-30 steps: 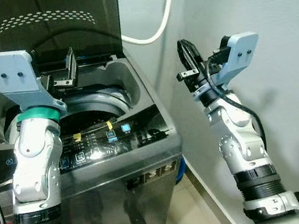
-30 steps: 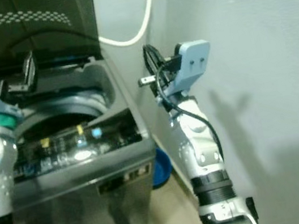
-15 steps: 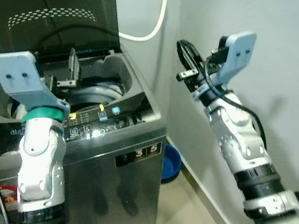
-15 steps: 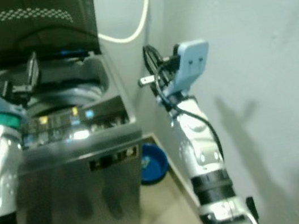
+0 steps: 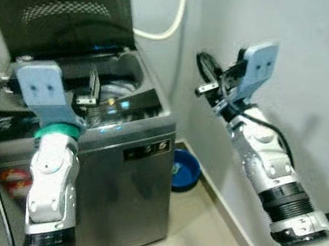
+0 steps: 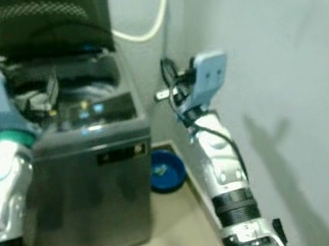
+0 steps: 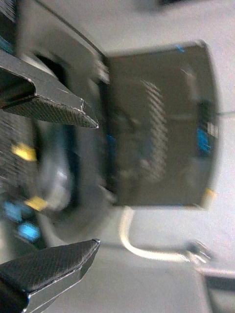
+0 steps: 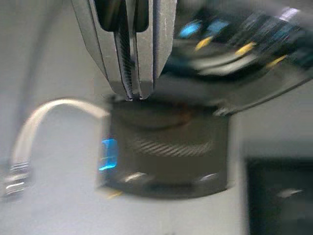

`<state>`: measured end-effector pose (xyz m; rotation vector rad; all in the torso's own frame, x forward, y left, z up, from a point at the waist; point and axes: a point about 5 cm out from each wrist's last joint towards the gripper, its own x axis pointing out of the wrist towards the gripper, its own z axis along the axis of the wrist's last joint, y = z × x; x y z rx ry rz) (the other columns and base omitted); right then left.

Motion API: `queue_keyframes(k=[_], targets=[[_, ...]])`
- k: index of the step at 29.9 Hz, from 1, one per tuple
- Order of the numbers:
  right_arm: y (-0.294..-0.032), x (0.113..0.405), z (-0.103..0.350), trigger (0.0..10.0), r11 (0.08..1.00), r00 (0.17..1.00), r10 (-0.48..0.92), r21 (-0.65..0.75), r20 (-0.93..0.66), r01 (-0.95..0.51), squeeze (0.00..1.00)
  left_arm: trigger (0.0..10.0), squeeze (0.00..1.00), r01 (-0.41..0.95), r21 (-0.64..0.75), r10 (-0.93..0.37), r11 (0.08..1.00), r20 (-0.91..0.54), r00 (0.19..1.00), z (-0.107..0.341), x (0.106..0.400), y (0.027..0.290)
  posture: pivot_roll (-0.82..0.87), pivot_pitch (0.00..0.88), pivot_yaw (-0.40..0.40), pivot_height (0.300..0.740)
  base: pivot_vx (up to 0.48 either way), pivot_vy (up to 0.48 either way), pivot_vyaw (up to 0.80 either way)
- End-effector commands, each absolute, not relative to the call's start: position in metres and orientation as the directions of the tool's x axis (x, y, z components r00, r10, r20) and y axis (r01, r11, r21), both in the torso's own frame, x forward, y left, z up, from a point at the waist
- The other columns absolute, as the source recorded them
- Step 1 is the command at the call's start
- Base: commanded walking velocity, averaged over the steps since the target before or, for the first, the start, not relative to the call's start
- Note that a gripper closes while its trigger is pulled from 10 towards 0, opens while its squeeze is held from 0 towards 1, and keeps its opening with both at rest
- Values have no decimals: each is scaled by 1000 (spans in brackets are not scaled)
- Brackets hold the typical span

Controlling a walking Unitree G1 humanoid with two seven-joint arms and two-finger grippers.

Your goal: Clothes washing

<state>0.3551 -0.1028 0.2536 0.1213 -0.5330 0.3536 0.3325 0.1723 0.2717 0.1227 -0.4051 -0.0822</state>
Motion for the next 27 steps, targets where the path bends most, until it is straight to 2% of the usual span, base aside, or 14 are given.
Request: queue_keyframes(k=[1, 7, 15, 17, 18, 19, 22, 24, 25, 27], targets=[[-115, 360, 230, 10000, 957, 865, 249, 24, 436, -288, 0, 10000, 0, 126, 177, -173, 976, 281, 944, 251, 333, 160, 107, 0, -63, 731, 0, 0, 775], [-135, 359, 168, 10000, 988, 962, 150, 6, 226, -156, 0, 10000, 0, 270, 222, -301, 937, 121, 946, 197, 317, 128, 110, 0, -63, 731, 0, 0, 772], [-145, 354, 138, 10000, 995, 987, 95, -10, 129, -95, 0, 10000, 0, 296, 199, -304, 934, 9, 953, 162, 311, 127, 101, 5, -56, 731, 0, 0, 769], [-150, 350, 125, 10000, 997, 994, 71, -19, 83, -70, 0, 10000, 0, 301, 187, -298, 935, -42, 954, 146, 307, 128, 97, 8, -56, 731, 0, 0, 769], [-155, 343, 103, 10000, 997, 998, 62, -44, 3, -61, 0, 10000, 0, 305, 165, -288, 938, -120, 950, 122, 301, 129, 97, 8, -56, 731, 0, 0, 769], [-158, 333, 76, 10000, 995, 993, 65, -72, -97, -72, 0, 10000, 0, 309, 158, -274, 938, -209, 939, 93, 291, 131, 86, 8, -56, 731, 0, 0, 769], [-160, 323, 55, 10000, 993, 982, 65, -89, -176, -82, 0, 10000, 0, 316, 156, -268, 936, -268, 926, 73, 281, 132, 86, 8, -56, 731, 0, 0, 769], [-168, 300, 16, 10000, 991, 938, 51, -98, -343, -90, 0, 10000, 0, 313, 152, -240, 938, -370, 898, 40, 264, 135, 81, 5, -52, 731, 0, 0, 766], [-168, 300, 16, 10000, 991, 938, 51, -98, -343, -90, 0, 10000, 0, 313, 152, -240, 938, -370, 898, 40, 264, 135, 81, 5, -52, 731, 0, 0, 763], [-174, 278, -10, 10000, 988, 886, 34, -118, -462, -99, 0, 10000, 0, 289, 146, -202, 946, -433, 878, 19, 254, 140, 78, 1, -48, 731, 0, 0, 763]])
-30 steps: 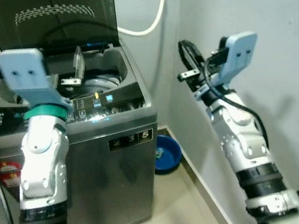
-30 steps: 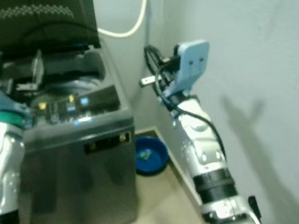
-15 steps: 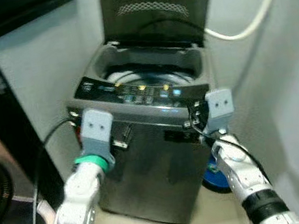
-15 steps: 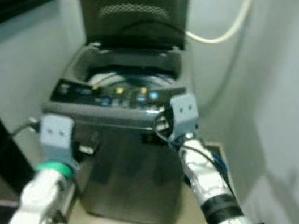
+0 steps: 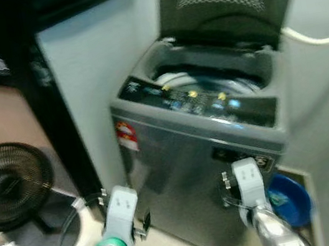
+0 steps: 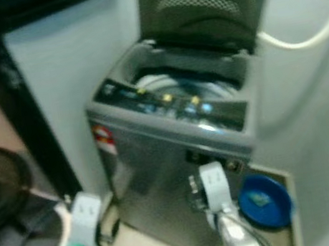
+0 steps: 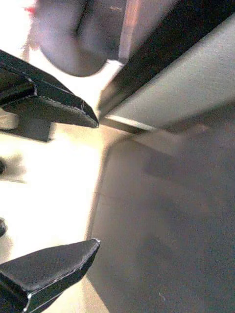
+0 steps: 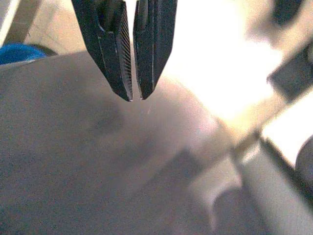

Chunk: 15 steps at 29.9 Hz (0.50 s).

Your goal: Clothes washing

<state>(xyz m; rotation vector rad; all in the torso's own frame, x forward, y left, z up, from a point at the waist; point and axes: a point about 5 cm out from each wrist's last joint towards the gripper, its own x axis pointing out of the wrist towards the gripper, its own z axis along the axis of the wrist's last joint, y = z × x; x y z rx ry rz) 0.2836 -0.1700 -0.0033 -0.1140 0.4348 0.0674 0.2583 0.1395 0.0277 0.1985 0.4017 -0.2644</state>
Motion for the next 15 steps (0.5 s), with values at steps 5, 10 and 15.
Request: queue_keyframes(k=[5, 10, 15], targets=[[-175, 256, -32, 10000, 987, 834, 43, -104, -551, -120, 0, 10000, 0, 244, 169, -122, 955, -527, 841, -9, 241, 159, 73, 0, -42, 731, 0, 0, 761], [-168, 251, -36, 10000, 991, 829, 77, -47, -553, -123, 0, 10000, 0, 217, 187, -66, 958, -595, 801, -27, 228, 175, 73, 0, -39, 731, 0, 0, 756], [-156, 254, -34, 10000, 987, 839, 121, -29, -531, -160, 0, 10000, 0, 188, 196, -40, 962, -582, 812, -29, 225, 181, 80, 0, -40, 731, 0, 0, 758]])
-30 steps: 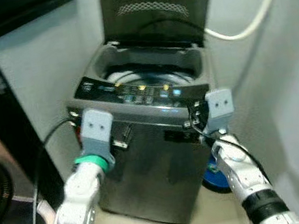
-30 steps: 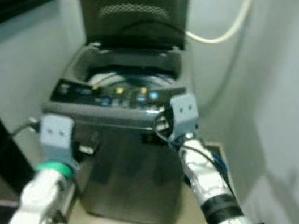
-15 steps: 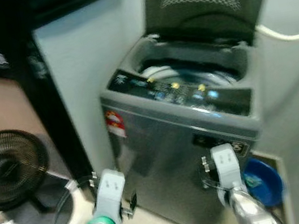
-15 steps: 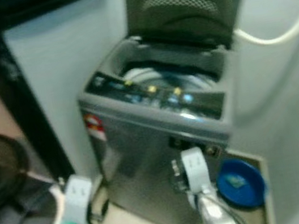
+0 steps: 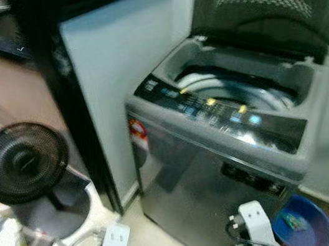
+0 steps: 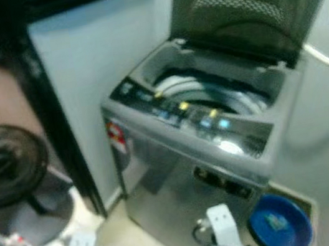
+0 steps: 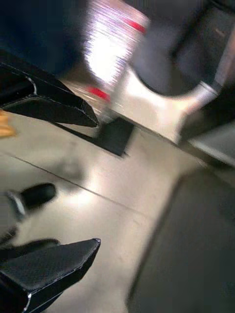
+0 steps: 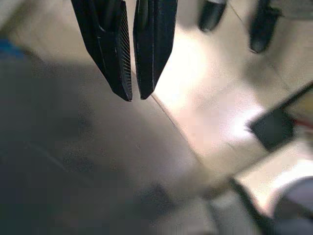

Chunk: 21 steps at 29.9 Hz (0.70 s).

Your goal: Clothes washing

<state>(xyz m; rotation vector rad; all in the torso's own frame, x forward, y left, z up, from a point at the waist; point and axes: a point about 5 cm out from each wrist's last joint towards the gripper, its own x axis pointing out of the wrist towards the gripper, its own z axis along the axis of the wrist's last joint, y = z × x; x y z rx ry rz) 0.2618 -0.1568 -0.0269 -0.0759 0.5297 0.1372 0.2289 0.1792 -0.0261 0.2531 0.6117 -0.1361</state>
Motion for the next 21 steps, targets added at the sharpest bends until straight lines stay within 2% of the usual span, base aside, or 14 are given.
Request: queue_keyframes(k=[1, 7, 21], targets=[[-156, 254, -34, 10000, 987, 839, 121, -29, -531, -160, 0, 10000, 0, 188, 196, -40, 962, -582, 812, -29, 225, 181, 80, 0, -40, 731, 0, 0, 756], [-152, 263, -27, 10000, 985, 857, 134, -30, -498, -172, 0, 10000, 0, 160, 182, -44, 970, -516, 855, -25, 234, 179, 85, 4, -40, 731, 0, 0, 756], [-152, 261, -29, 10000, 984, 856, 138, -29, -498, -176, 0, 10000, 0, 136, 191, -21, 972, -507, 862, -28, 232, 181, 84, 17, -43, 731, 0, 0, 758]])
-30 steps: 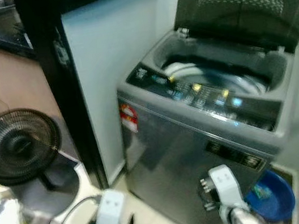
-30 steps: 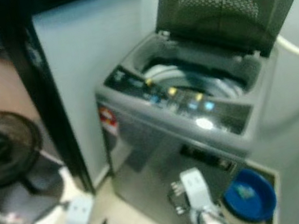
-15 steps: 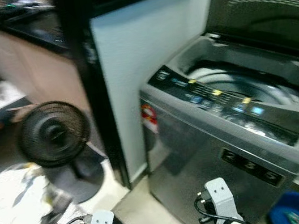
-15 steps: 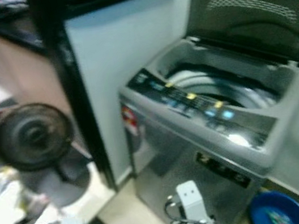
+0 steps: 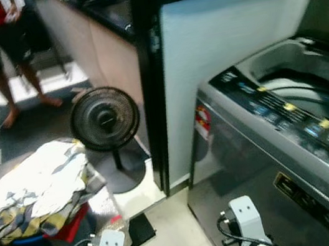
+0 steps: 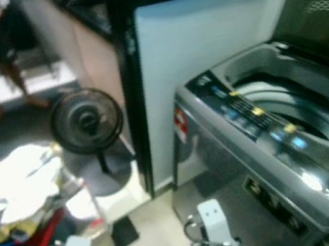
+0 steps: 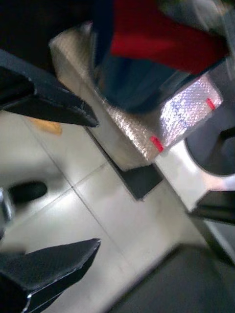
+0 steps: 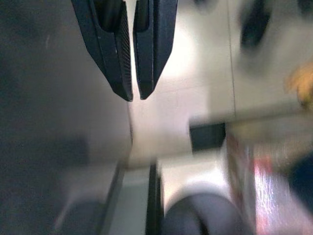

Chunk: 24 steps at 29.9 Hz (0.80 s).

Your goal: Clothes washing

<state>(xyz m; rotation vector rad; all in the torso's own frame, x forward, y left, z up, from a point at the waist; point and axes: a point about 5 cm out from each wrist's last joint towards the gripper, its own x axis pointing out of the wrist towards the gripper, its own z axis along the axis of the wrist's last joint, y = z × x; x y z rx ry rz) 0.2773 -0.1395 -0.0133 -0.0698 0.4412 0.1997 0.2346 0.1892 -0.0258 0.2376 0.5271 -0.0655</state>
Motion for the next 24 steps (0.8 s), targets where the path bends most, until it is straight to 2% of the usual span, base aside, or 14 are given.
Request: queue_keyframes(k=[1, 10, 12, 15, 18, 24], targets=[[-152, 261, -28, 10000, 984, 857, 138, -30, -497, -176, 0, 10000, 0, 132, 195, -16, 972, -506, 863, -29, 233, 181, 82, 19, -43, 731, 0, 0, 763], [-152, 263, -27, 10000, 985, 865, 144, -17, -481, -174, 0, 10000, 0, 116, 212, 3, 970, -491, 871, -29, 234, 183, 81, 22, -41, 731, 0, 0, 758], [-150, 264, -25, 10000, 985, 868, 156, 3, -471, -175, 0, 10000, 0, 110, 220, 10, 969, -481, 876, -28, 234, 183, 81, 22, -41, 731, 0, 0, 0], [-147, 265, -23, 10000, 981, 871, 179, 11, -458, -196, 0, 10000, 0, 100, 234, 23, 967, -471, 882, -28, 235, 184, 81, 22, -41, 731, 421, 0, 0], [-144, 266, -23, 10000, 969, 864, 192, -47, -465, -241, 0, 10000, 0, 91, 237, 31, 967, -467, 884, -27, 237, 185, 79, 23, -42, 731, 480, 0, 777], [-142, 267, -22, 10000, 971, 870, 200, -26, -451, -236, 0, 10000, 0, 85, 236, 35, 968, -462, 886, -27, 238, 185, 79, 23, -42, 731, 477, 0, 737]])
